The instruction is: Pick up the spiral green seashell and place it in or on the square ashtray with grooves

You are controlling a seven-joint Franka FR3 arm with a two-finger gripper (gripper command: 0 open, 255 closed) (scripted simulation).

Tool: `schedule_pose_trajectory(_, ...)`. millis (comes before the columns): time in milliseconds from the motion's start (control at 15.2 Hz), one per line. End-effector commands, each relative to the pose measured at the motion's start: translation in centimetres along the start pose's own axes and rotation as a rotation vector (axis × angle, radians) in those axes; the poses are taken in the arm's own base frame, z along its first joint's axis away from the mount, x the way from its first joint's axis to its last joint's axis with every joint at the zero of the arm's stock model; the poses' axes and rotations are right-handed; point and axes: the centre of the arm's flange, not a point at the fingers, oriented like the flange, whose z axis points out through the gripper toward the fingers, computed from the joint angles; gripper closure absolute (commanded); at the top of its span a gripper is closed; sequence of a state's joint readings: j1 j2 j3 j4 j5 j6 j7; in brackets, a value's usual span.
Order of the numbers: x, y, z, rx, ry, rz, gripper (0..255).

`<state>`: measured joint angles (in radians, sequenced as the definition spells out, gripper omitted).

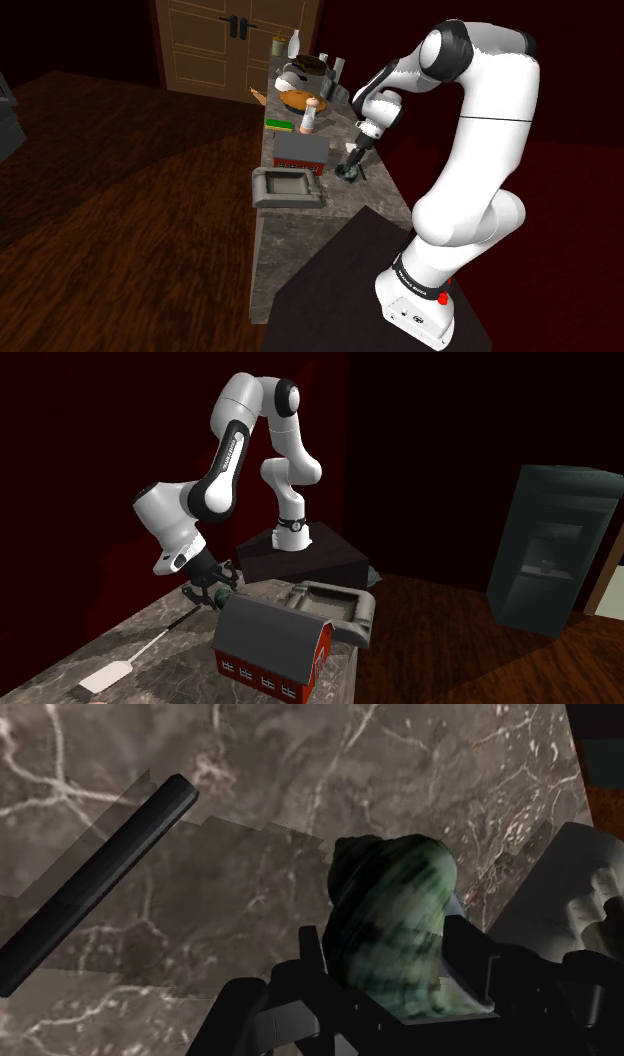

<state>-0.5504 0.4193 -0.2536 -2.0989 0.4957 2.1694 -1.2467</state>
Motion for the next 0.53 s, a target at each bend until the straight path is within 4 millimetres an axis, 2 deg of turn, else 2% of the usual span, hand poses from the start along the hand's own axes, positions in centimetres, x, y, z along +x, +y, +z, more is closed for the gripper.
schedule_pose_trajectory(0, 0.1, -0.5, -1.1, 0.000, 0.000, 0.000, 255)
schedule_pose_trajectory(462, 0.4, -1.9, -4.5, 0.000, 0.000, 0.000, 255)
